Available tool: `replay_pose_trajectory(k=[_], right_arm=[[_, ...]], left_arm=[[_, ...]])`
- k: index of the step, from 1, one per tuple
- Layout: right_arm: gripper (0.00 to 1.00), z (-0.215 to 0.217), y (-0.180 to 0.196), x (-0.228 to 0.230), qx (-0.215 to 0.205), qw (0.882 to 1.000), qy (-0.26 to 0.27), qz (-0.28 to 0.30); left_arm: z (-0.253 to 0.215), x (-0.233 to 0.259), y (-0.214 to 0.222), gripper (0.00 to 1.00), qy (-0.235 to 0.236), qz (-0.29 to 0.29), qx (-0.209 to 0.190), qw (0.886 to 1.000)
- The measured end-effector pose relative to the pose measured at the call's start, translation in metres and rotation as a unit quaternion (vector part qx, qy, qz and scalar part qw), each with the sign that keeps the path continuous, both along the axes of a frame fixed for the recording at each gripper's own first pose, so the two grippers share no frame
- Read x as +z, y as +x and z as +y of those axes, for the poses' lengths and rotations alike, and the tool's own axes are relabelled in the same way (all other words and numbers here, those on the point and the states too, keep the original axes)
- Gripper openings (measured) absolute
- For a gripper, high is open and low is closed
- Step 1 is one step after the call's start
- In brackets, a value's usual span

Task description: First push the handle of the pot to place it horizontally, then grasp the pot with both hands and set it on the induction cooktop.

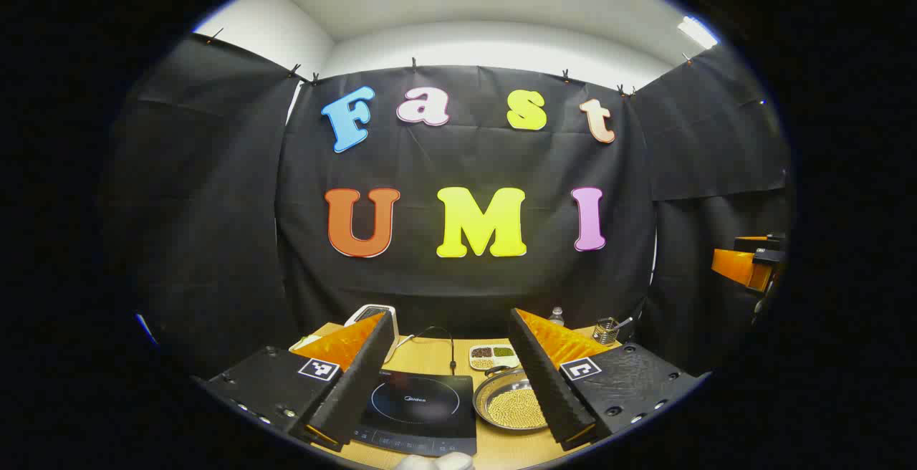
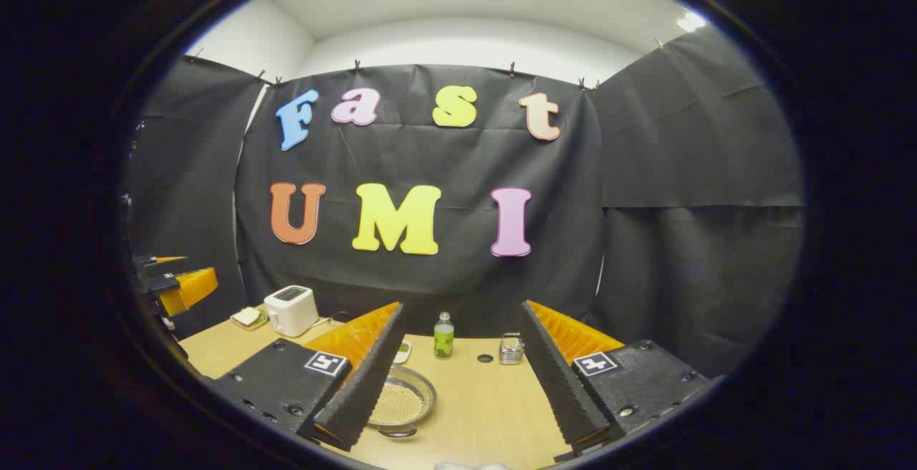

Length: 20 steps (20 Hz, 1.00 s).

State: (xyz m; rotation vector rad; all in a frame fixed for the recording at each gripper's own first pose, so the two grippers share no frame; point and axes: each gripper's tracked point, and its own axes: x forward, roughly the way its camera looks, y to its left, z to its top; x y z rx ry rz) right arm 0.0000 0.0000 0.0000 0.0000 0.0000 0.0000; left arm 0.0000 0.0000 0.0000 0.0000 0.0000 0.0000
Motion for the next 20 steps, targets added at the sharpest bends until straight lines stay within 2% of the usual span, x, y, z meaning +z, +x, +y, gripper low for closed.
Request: replay_pose_trajectory(k=[13,15,16,17,18,20], right_arm=[[1.0,0.025,-0.001,-0.003,0.01,1.0,0.004,0.01],[0.98,0.036,0.0,-0.014,0.02,0.999,-0.005,0.033],[0.92,0.036,0.0,-0.021,0.021,0.999,-0.013,0.046],[0.8,0.04,0.0,-0.025,0.023,0.998,-0.019,0.057],[0.53,0.047,0.002,-0.031,0.032,0.997,-0.022,0.068],[0.0,0.069,0.002,-0.043,0.084,0.992,-0.009,0.092]], left_arm=[[0.025,-0.004,-0.01,0.96,0.004,0.005,0.01,1.0],[0.027,-0.007,-0.011,0.96,0.007,0.006,0.011,1.0],[0.029,-0.009,-0.011,0.96,0.007,0.008,0.012,1.0],[0.03,-0.01,-0.013,0.96,0.007,0.008,0.013,1.0],[0.03,-0.01,-0.013,0.96,0.005,0.009,0.013,1.0],[0.03,-0.012,-0.014,0.96,0.0,0.011,0.015,1.0]])
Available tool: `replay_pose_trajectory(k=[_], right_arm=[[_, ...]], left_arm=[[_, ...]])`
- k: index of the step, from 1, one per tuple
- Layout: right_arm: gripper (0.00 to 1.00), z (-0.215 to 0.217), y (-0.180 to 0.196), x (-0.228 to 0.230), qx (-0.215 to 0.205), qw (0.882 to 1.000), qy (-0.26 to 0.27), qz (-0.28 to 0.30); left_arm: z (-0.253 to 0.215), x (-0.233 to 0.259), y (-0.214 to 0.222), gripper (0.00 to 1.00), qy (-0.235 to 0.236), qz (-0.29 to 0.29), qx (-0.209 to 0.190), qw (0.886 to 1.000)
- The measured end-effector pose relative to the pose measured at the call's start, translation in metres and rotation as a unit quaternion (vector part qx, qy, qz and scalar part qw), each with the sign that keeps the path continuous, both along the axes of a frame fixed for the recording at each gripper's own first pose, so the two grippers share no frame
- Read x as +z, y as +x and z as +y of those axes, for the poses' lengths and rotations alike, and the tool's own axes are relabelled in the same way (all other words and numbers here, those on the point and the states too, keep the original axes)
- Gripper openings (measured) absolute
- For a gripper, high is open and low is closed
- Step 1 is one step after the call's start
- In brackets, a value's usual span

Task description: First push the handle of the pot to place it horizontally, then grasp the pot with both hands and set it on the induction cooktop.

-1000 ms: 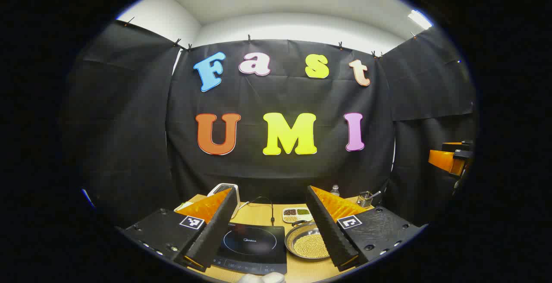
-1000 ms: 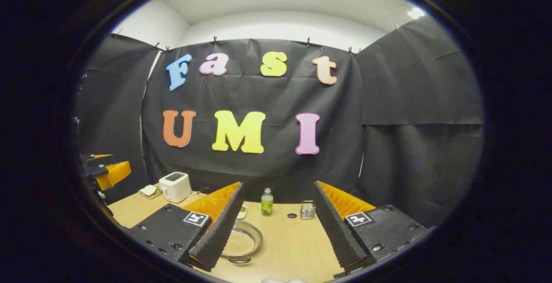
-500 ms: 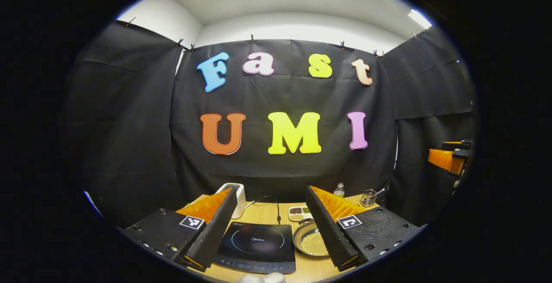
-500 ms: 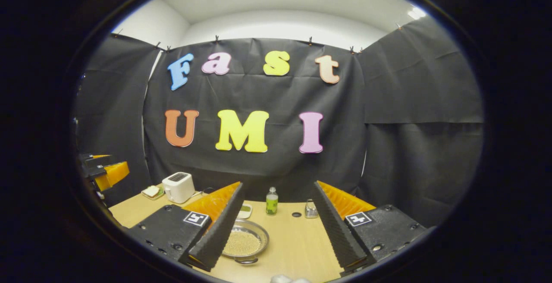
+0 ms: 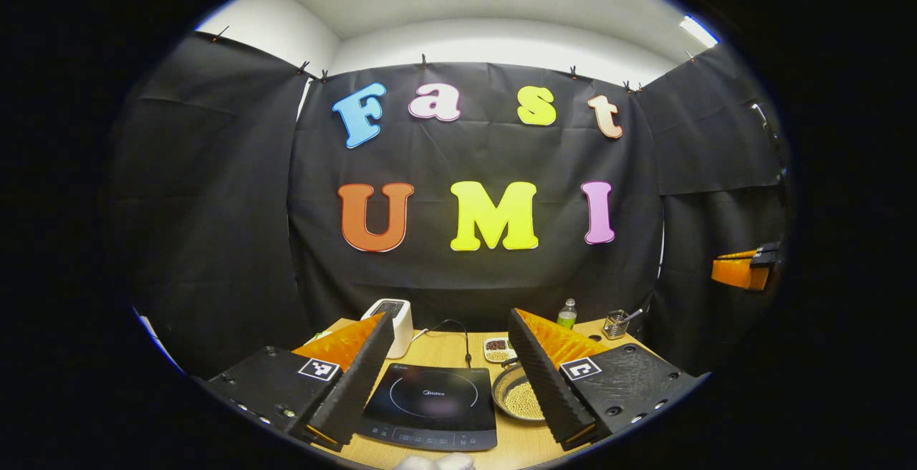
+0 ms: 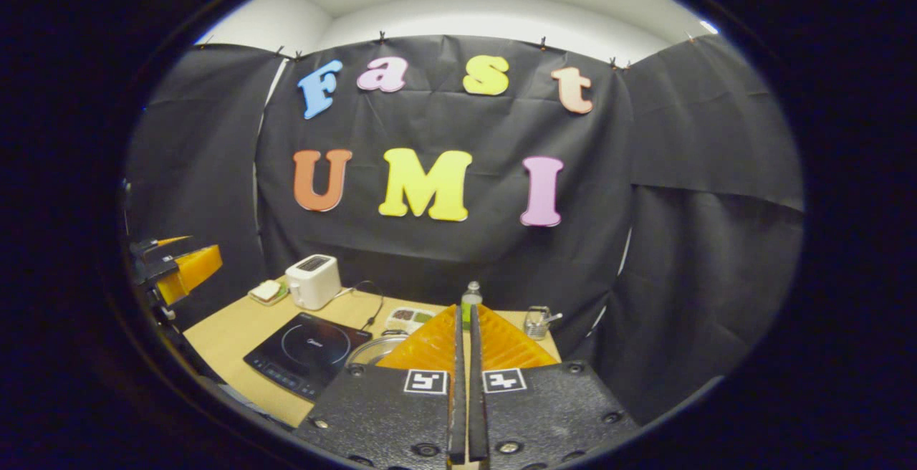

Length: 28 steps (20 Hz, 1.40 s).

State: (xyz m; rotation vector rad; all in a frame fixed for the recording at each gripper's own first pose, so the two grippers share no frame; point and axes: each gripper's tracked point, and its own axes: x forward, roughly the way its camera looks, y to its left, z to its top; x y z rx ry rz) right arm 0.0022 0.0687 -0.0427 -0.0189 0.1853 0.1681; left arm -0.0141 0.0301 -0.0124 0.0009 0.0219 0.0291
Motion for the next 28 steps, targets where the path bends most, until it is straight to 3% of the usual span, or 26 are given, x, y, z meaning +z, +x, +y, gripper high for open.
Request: replay_pose_trajectory(k=[1,4,8,14,22,28], right_arm=[[0.04,0.009,0.0,-0.009,0.017,1.0,0.01,0.019],[0.01,0.023,0.003,-0.039,0.042,0.997,0.022,0.066],[0.04,0.046,0.01,-0.079,0.073,0.991,-0.001,0.11],[0.04,0.084,0.008,-0.161,0.123,0.973,-0.017,0.196],[0.04,0.091,0.003,-0.27,0.139,0.943,-0.041,0.301],[0.0,0.103,0.016,-0.327,0.145,0.929,-0.038,0.339]], left_arm=[[0.001,-0.001,-0.001,0.96,-0.001,0.001,0.001,1.0],[0.006,-0.005,-0.002,0.96,-0.002,0.006,0.007,1.0],[0.013,-0.012,-0.004,0.96,-0.012,0.011,0.018,1.0],[0.01,-0.019,-0.003,0.96,-0.015,0.006,0.014,1.0],[0.001,-0.023,-0.001,0.95,-0.002,0.01,0.014,1.0],[-0.001,-0.028,-0.003,0.95,0.008,0.027,0.021,0.999]])
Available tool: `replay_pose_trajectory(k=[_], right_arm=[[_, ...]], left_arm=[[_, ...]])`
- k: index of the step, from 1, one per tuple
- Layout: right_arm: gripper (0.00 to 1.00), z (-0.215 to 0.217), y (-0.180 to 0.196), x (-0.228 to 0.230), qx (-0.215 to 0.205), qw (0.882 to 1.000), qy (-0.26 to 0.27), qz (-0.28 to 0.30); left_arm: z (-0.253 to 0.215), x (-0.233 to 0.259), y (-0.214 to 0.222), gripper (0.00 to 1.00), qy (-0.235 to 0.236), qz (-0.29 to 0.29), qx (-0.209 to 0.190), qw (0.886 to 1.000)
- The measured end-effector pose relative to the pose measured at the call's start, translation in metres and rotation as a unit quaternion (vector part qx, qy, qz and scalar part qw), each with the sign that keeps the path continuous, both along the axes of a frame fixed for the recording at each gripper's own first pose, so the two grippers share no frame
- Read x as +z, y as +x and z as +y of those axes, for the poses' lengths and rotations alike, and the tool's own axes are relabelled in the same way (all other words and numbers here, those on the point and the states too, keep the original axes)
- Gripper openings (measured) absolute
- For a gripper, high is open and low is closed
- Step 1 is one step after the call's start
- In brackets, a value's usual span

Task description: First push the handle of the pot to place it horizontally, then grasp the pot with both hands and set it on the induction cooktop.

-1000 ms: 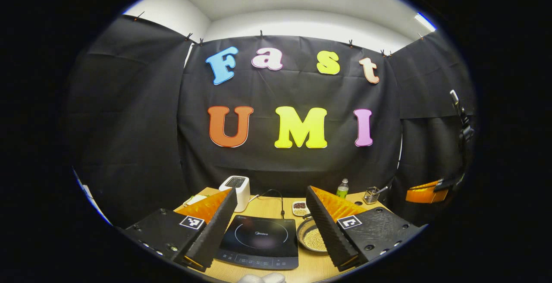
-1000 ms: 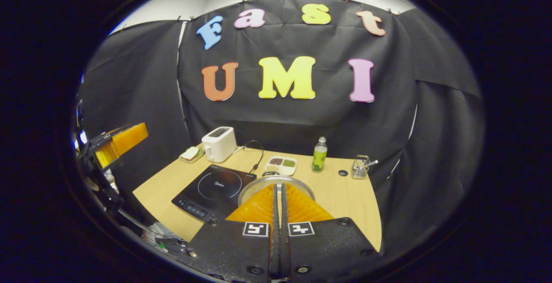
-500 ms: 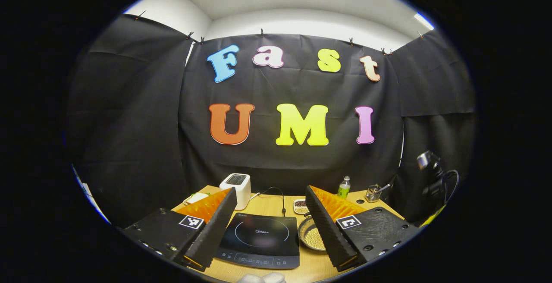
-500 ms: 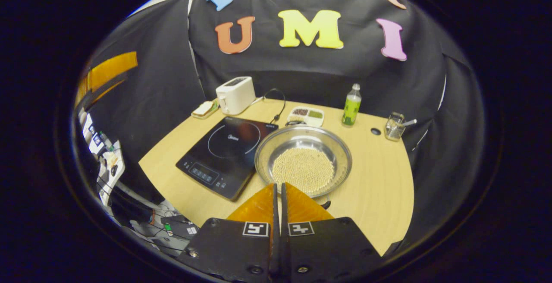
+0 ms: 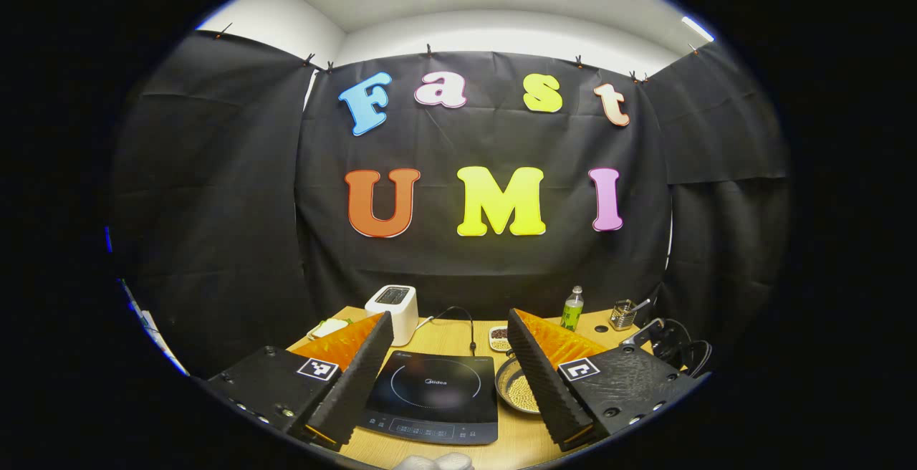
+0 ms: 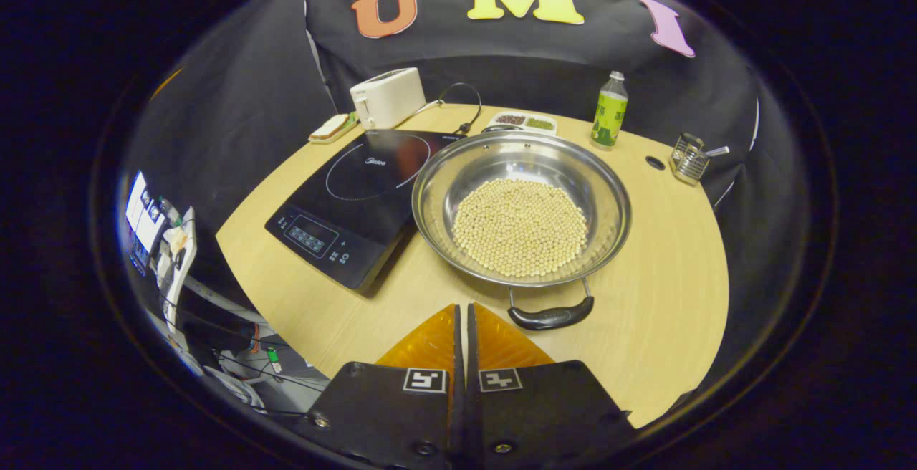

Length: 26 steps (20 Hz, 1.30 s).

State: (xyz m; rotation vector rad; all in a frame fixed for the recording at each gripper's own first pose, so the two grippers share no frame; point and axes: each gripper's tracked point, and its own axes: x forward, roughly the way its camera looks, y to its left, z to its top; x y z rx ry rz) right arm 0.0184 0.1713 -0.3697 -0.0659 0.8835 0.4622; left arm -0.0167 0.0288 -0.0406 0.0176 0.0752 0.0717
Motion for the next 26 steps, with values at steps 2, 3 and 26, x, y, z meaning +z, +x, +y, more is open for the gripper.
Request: replay_pose_trajectory(k=[2,3,26], right_arm=[[0.04,0.002,0.007,-0.013,0.0,1.0,0.002,0.01],[0.04,0.002,0.011,-0.019,0.001,1.0,-0.001,0.015],[0.04,-0.055,0.037,-0.043,-0.025,0.999,0.003,0.041]], left_arm=[[0.001,-0.002,-0.002,0.95,0.005,0.006,0.006,1.0],[0.002,-0.002,-0.003,0.95,0.006,0.008,0.009,1.0],[-0.015,-0.026,0.0,0.96,-0.001,0.044,0.021,0.999]])
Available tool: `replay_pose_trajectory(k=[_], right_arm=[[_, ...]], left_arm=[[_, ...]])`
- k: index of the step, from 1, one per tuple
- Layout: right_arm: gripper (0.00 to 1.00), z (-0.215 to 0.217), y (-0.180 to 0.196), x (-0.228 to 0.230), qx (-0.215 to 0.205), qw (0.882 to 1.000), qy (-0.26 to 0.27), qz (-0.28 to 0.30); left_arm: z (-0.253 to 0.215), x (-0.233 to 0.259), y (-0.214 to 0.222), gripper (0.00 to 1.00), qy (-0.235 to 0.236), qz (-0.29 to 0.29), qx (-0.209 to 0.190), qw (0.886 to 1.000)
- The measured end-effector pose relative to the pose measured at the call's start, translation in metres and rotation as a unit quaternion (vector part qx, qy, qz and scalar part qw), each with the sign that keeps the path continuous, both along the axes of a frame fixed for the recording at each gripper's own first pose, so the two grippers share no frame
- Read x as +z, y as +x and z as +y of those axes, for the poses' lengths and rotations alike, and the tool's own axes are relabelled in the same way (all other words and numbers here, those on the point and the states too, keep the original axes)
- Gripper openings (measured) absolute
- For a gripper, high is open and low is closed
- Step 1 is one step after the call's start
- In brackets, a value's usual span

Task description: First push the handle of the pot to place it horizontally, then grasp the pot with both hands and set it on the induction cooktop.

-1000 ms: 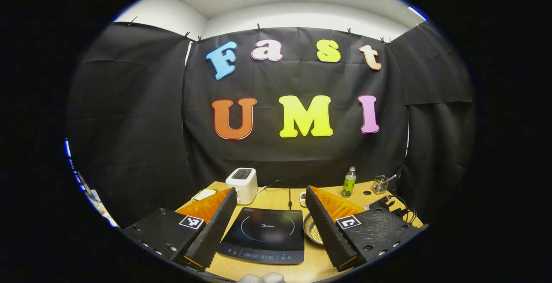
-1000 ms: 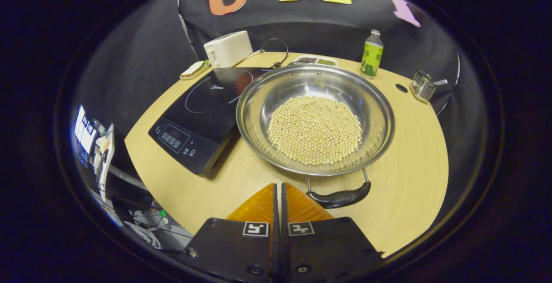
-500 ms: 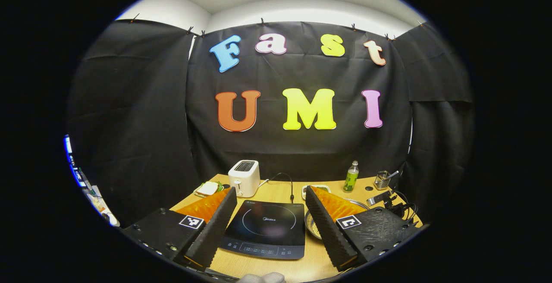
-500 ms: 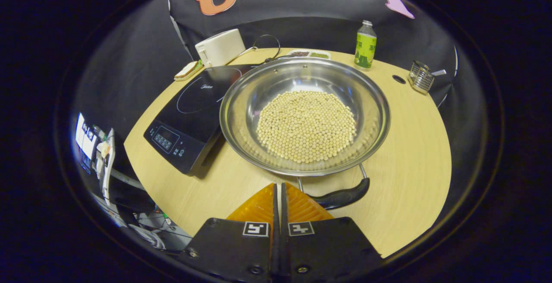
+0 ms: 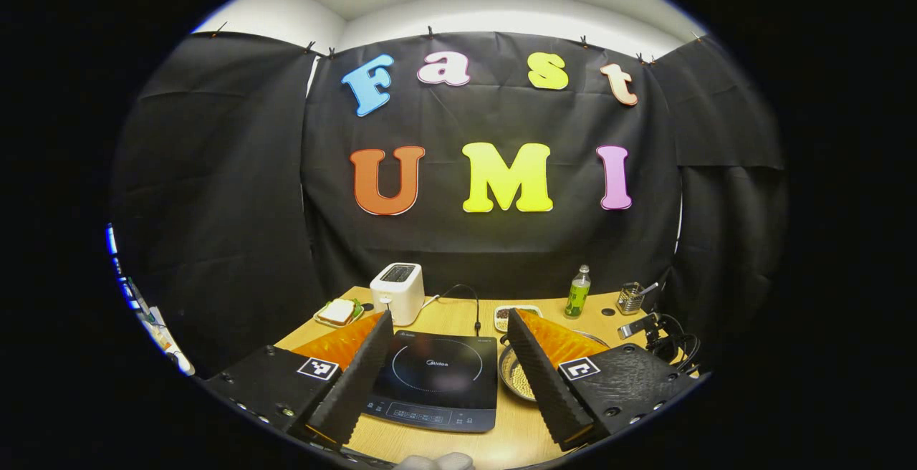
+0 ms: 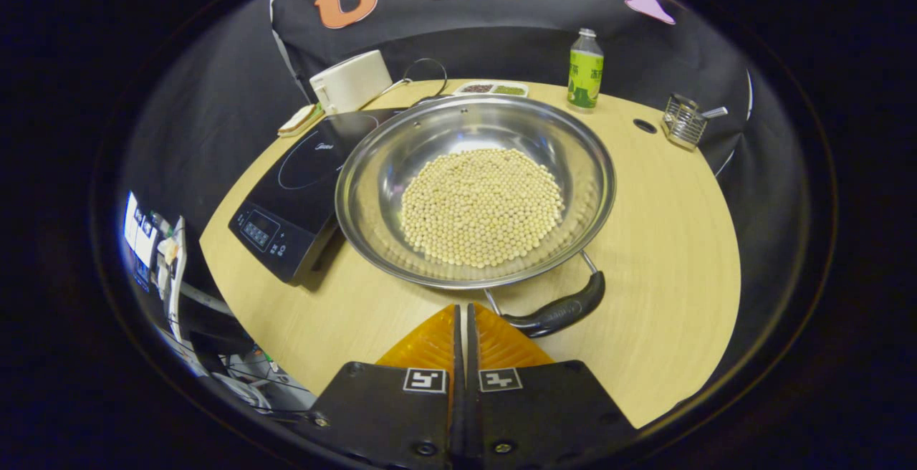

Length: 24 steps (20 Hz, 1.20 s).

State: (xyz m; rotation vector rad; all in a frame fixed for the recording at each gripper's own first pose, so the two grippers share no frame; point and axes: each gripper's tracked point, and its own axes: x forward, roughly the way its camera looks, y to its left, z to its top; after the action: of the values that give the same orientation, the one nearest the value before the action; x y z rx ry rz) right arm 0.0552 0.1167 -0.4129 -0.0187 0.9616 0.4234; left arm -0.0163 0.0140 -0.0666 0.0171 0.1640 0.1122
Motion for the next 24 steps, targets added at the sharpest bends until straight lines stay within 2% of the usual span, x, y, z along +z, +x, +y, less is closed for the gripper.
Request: replay_pose_trajectory(k=[2,12,15,16,24], right_arm=[[0.0,-0.007,0.002,0.0,0.001,1.0,0.0,0.001],[0.04,-0.037,0.015,-0.001,0.022,1.0,0.008,0.002],[0.01,-0.048,0.024,0.0,0.03,0.999,0.012,0.004],[0.04,-0.052,0.027,-0.001,0.032,0.999,0.014,0.005],[0.04,-0.085,0.055,-0.001,0.036,0.999,0.018,0.004]], left_arm=[[-0.003,0.0,0.0,0.95,0.0,0.001,0.003,1.0],[-0.026,-0.004,-0.001,0.96,0.008,0.011,0.037,0.999],[-0.035,-0.006,-0.003,0.95,0.015,0.016,0.052,0.998],[-0.037,-0.008,-0.004,0.95,0.016,0.018,0.057,0.998],[-0.058,-0.01,-0.002,0.95,0.016,0.024,0.091,0.995]])
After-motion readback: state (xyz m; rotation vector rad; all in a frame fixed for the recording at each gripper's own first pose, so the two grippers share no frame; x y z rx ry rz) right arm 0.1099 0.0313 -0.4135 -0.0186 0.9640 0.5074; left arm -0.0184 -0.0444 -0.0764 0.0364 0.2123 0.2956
